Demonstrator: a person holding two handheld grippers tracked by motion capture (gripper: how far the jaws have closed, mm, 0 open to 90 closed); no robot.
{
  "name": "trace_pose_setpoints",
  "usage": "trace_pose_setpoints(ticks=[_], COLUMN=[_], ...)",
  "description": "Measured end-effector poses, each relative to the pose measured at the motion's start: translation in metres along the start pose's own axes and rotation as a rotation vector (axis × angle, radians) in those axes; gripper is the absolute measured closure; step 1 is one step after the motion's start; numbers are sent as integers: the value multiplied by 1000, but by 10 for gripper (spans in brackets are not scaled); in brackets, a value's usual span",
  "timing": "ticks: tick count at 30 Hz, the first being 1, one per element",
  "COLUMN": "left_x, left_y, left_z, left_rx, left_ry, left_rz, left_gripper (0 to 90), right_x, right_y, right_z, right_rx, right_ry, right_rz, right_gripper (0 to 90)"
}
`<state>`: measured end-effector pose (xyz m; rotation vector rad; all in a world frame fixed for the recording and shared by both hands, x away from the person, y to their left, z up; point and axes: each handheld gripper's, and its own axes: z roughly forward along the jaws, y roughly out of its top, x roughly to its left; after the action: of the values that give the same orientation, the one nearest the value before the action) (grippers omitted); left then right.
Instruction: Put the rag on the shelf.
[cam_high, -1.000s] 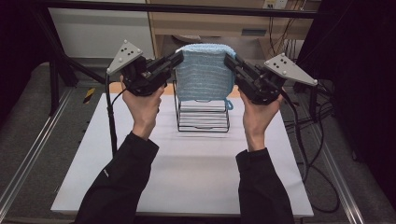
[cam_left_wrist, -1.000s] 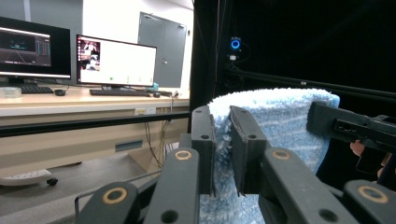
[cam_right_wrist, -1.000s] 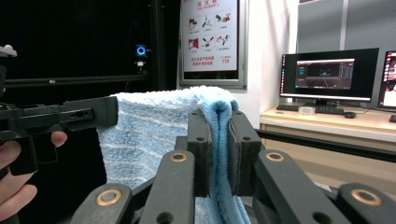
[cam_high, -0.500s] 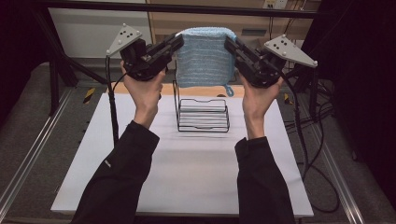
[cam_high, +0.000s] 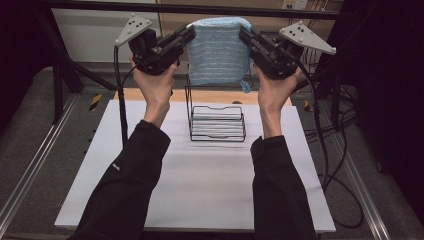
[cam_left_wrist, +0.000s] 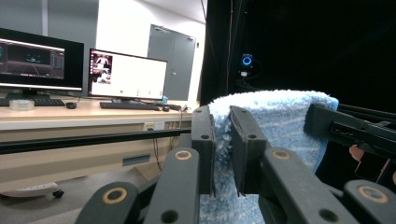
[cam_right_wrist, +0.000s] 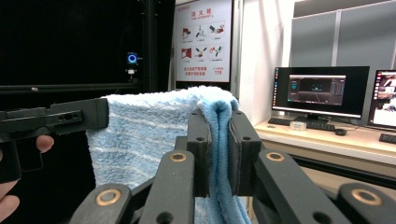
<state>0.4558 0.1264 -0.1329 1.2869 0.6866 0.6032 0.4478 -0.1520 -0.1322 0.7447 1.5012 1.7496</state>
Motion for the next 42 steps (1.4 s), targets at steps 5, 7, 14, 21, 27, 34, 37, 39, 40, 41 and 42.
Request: trace_pose_setpoints(ticks=[5, 7, 14, 21, 27, 34, 37, 39, 40, 41, 42], left_x=[3, 4, 8, 17, 26, 38, 42, 44, 45, 45, 46], left_y=[5, 5, 0, 0, -7, -26, -34, -38, -39, -41, -42], left_z=[7, 11, 19, 26, 35, 41, 41, 40, 40, 40, 40], left_rx=[-5, -3, 3, 17, 35, 67, 86, 95, 99, 103, 107], left_ry=[12, 13, 16, 39, 41, 38, 39, 37, 39, 38, 38], left_rz=[16, 19, 4, 25, 25, 9, -1, 0, 5, 5, 7], left_gripper=[802, 802, 803, 802, 802, 802, 801, 801, 801, 801, 801], right_x=[-5, -8, -17, -21, -27, -35, -36, -35, -35, -35, -35], right_y=[1, 2, 1, -3, -10, -30, -38, -43, -45, -47, -48], right_z=[8, 10, 19, 28, 37, 43, 44, 44, 44, 44, 44], right_rx=[-2, -1, 16, 20, 37, 62, 80, 86, 89, 91, 92], right_ry=[-5, -8, -19, -14, -24, -15, -13, -12, -12, -13, -13], right_rz=[11, 13, 25, 27, 34, 55, 56, 55, 57, 60, 61], right_gripper=[819, 819, 819, 818, 818, 817, 817, 816, 816, 816, 816])
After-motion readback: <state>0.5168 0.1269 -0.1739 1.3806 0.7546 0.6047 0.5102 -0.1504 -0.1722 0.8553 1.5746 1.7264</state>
